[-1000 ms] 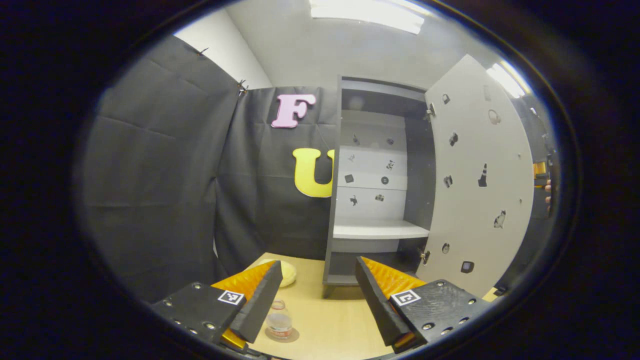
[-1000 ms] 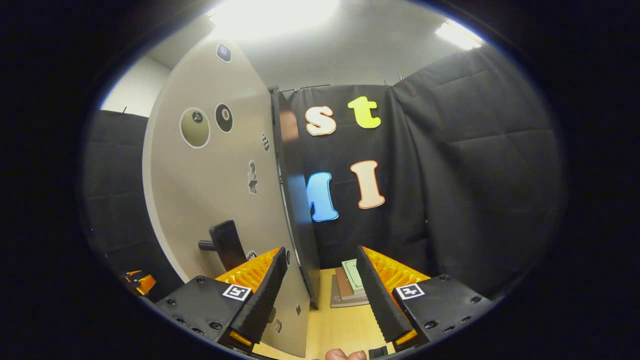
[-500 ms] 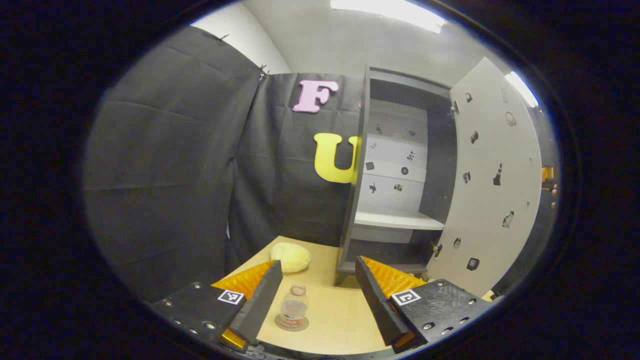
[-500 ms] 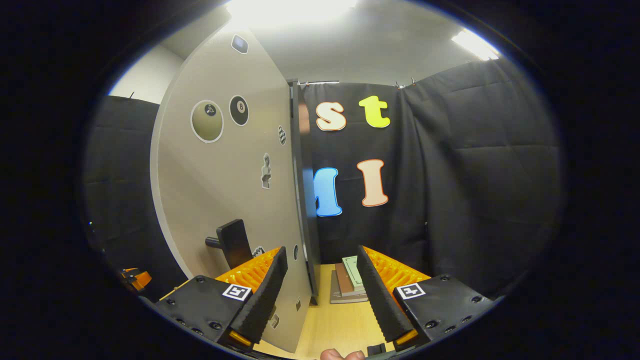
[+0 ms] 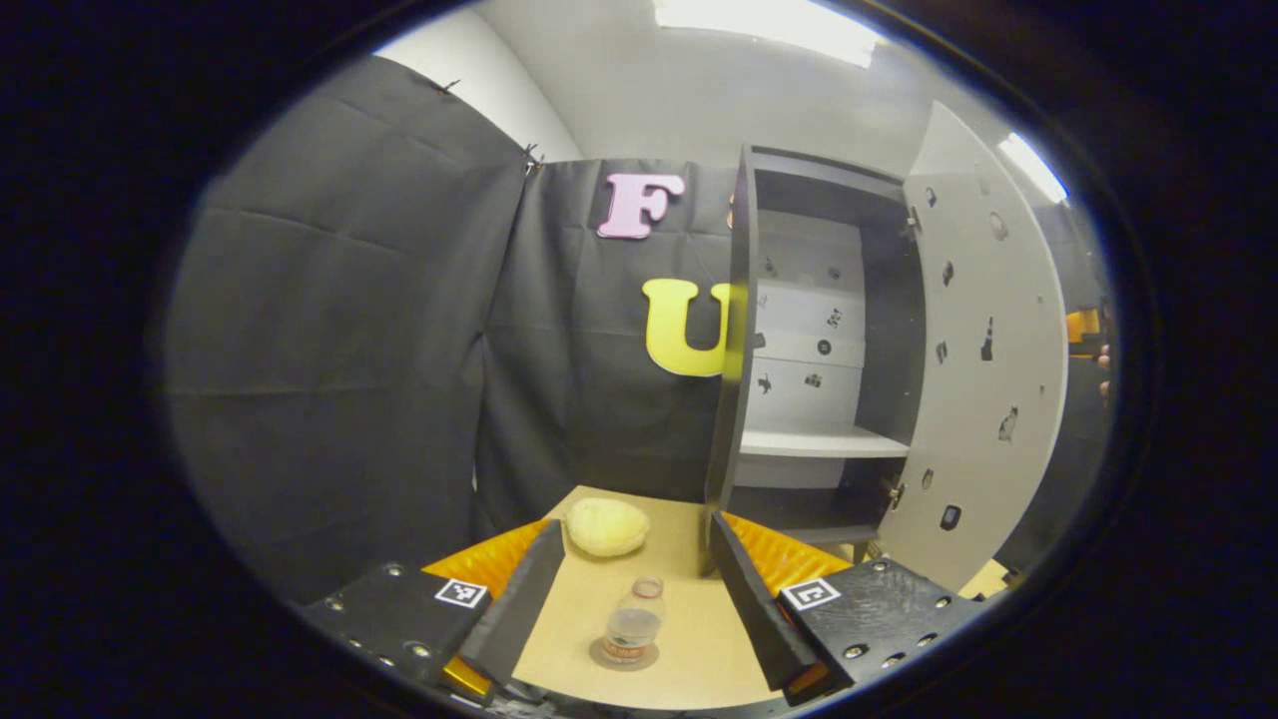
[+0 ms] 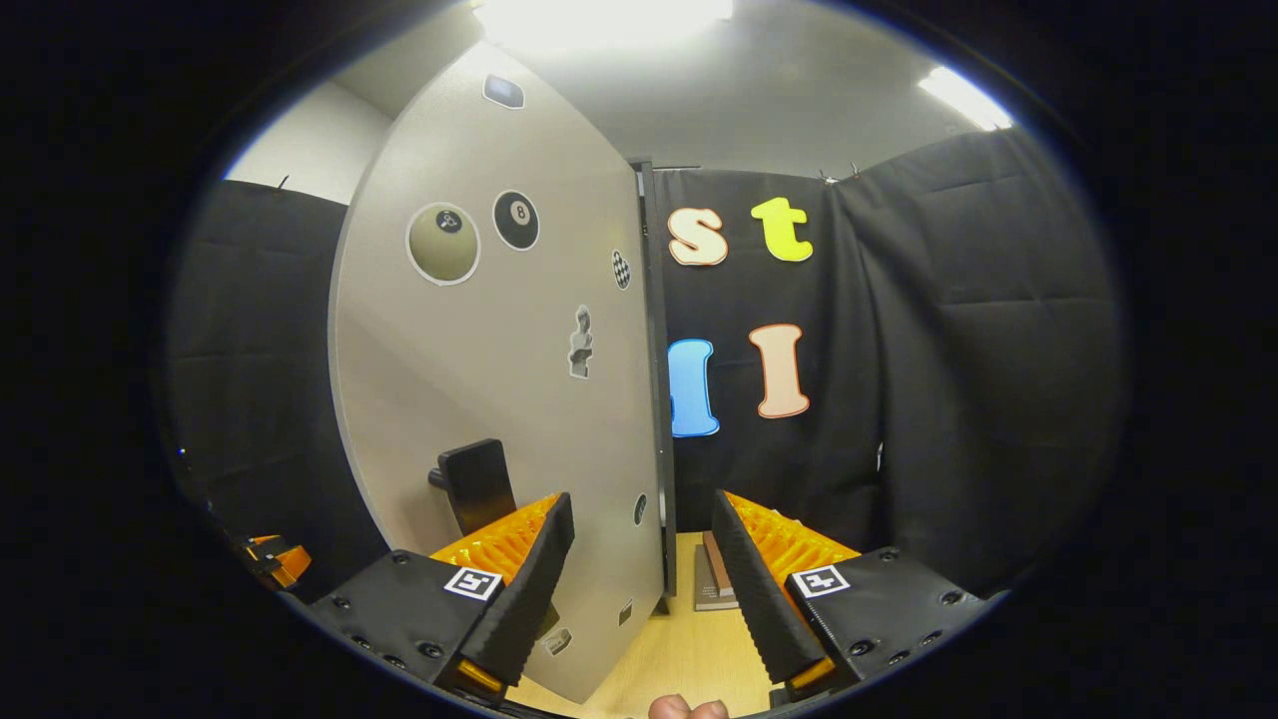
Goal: Open the cabinet door with the right hand, grasp the bottle in the cabinet with the left hand and place it on the coaster, then close the cabinet door with the right hand.
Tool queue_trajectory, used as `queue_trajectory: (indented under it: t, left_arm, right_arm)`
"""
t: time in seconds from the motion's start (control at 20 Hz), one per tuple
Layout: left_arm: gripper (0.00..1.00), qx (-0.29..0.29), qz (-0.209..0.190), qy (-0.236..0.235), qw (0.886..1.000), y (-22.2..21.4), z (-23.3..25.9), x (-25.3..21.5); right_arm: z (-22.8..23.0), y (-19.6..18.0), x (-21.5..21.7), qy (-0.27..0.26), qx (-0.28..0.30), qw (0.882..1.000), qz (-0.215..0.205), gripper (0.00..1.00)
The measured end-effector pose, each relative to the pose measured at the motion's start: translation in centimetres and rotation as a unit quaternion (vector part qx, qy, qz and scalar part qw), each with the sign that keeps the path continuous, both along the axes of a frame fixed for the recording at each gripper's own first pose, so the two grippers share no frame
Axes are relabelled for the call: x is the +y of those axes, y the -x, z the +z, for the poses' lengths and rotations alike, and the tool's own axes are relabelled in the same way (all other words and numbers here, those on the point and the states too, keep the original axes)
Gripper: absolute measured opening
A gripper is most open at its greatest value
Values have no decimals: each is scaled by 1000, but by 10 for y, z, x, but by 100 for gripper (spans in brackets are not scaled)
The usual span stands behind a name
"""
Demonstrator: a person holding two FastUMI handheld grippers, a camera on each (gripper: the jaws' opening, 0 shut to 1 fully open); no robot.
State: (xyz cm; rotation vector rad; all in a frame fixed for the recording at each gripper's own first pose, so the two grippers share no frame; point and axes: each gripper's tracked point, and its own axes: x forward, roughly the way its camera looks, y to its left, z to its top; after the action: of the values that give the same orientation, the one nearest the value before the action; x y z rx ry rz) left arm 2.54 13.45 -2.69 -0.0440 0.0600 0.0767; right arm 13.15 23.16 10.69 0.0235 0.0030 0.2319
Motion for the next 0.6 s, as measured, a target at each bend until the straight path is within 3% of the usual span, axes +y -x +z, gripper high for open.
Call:
queue_trajectory:
  t: [0.2,0.25,0.35,0.6]
  left_arm:
    - [91,4,1,-2,1000,-8,-4,13]
    - [91,5,-2,-3,1000,-11,-2,14]
    - [88,6,-2,-14,1000,-12,-6,18]
    - [88,20,-12,-17,1000,-20,-18,24]
  right_arm:
    - [-2,2,17,-4,1,1000,-3,84]
    - [-4,0,20,-7,2,1000,-7,90]
    - [-4,-3,32,-17,2,1000,-5,90]
    - [-6,-8,65,-35,9,999,15,84]
